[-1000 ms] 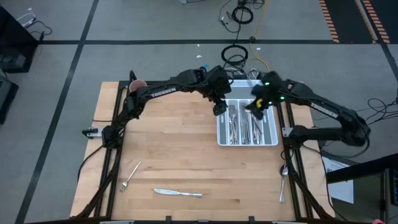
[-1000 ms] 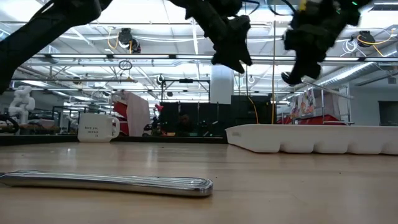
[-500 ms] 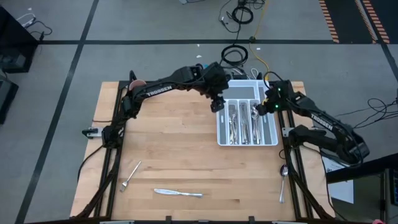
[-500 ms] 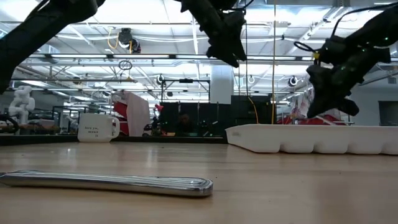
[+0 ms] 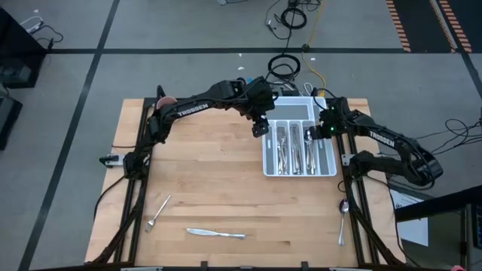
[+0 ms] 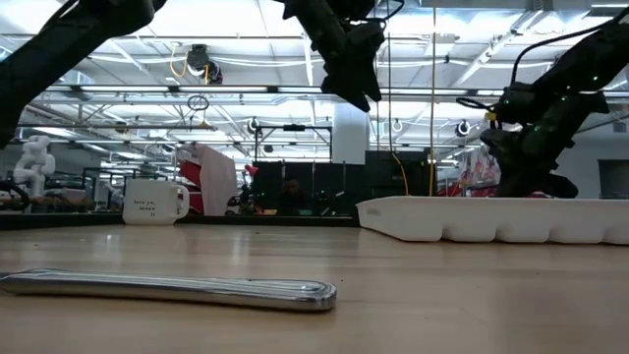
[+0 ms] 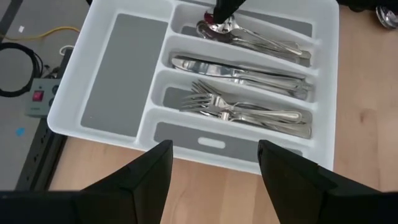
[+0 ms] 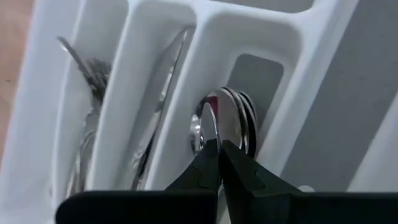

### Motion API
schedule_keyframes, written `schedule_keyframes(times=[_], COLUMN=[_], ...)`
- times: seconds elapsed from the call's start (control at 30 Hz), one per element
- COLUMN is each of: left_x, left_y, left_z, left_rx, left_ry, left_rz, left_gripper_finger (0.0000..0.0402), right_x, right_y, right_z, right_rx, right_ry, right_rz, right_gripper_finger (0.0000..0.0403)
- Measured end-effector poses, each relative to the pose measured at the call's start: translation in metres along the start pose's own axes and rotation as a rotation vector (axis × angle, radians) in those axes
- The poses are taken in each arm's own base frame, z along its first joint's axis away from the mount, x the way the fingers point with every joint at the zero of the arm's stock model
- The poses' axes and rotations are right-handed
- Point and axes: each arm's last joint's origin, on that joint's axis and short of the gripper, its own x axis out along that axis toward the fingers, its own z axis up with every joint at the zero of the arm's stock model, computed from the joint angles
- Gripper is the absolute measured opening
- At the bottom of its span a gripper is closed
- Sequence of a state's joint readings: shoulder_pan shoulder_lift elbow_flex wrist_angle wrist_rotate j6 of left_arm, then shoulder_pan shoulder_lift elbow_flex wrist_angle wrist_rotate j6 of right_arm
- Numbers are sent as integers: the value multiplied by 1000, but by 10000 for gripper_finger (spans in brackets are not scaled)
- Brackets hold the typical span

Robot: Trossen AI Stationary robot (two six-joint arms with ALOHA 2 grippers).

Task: Sort silverware
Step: Put the silver spoon into the silverware tray

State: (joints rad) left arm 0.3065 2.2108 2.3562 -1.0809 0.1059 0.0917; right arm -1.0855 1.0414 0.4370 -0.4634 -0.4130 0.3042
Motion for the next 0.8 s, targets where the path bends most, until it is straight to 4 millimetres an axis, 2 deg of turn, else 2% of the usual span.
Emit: schedule_keyframes(times=[0.1, 0.2, 0.43, 0.53, 0.67, 0.8], left_x=[0, 0, 0, 0, 0, 0], left_y=[0, 0, 0, 0, 0, 0], left_z=[-1, -1, -1, -1, -2, -3], left_rx=[-1, -1, -1, -2, -8, -9], left_ry=[5, 8, 9, 10, 20, 30], left_rz=[-1, 2, 7, 9, 8, 7], left_gripper_finger=[242, 242, 242, 242, 242, 242], right_x=[3, 3, 2, -4, -33, -83], right_y=[-2, -2, -1, 3, 23, 56], right_z=[2, 2, 3, 8, 27, 40], right_rx=[-2, -8, -19, -61, -186, -370], right_ry=[-9, -12, -15, -41, -94, -91], right_rz=[-30, -40, -19, -29, -5, 95], right_gripper_finger=[2, 24, 132, 162, 172, 166])
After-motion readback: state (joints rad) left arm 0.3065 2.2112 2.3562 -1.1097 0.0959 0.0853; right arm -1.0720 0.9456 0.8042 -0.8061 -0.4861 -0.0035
